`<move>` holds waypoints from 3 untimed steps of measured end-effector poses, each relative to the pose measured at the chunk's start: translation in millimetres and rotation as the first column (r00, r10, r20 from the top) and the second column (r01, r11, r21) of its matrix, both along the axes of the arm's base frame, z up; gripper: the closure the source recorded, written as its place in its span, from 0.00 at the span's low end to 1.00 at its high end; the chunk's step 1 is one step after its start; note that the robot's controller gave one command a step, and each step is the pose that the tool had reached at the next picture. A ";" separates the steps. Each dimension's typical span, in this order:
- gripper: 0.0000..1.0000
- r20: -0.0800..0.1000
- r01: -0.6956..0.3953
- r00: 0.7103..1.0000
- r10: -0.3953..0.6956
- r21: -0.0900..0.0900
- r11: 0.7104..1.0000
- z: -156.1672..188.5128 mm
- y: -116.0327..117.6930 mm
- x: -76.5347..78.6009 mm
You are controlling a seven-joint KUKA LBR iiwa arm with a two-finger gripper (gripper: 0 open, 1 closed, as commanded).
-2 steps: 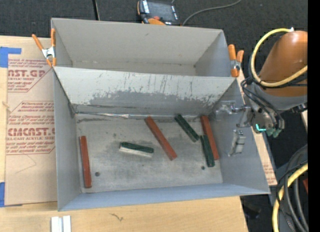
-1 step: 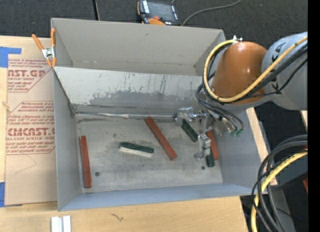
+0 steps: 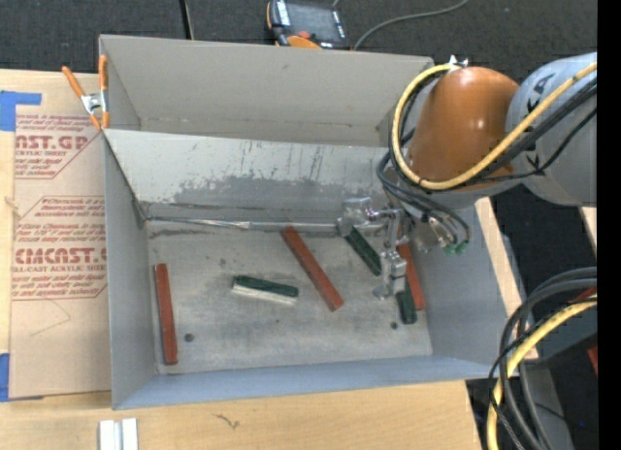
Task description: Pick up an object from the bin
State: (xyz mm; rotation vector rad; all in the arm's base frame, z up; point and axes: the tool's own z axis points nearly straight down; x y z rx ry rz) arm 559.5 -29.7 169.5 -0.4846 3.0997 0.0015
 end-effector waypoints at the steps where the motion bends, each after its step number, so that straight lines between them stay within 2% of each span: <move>1: 0.00 -0.007 0.121 0.993 -0.121 0.002 0.993 -75.5 61.5 19.0; 2: 0.00 -0.008 0.244 0.970 -0.244 0.000 0.970 -101.0 108.6 -22.4; 3: 1.00 -0.003 0.245 0.969 -0.245 -0.001 0.969 -99.5 106.7 -20.6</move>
Offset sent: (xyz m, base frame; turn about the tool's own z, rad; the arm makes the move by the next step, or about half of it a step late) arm 0.0197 0.0567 -0.0716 0.1257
